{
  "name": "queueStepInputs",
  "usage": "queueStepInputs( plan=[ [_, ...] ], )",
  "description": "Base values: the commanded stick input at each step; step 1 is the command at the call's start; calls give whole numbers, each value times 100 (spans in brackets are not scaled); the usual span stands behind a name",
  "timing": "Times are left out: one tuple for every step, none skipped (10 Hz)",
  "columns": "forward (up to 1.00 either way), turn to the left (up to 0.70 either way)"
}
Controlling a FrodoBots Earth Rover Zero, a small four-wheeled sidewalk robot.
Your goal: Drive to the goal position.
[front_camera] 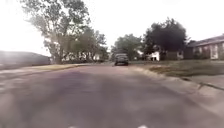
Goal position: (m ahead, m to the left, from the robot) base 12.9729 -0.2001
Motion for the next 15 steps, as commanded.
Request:
queueStepInputs(
  plan=[
    [100,0],
    [100,0],
    [100,0],
    [100,0],
    [100,0],
    [100,0],
    [100,0],
    [100,2],
    [100,10],
    [100,29],
    [100,11],
    [100,1],
    [100,0],
    [100,0],
    [100,0]
  ],
)
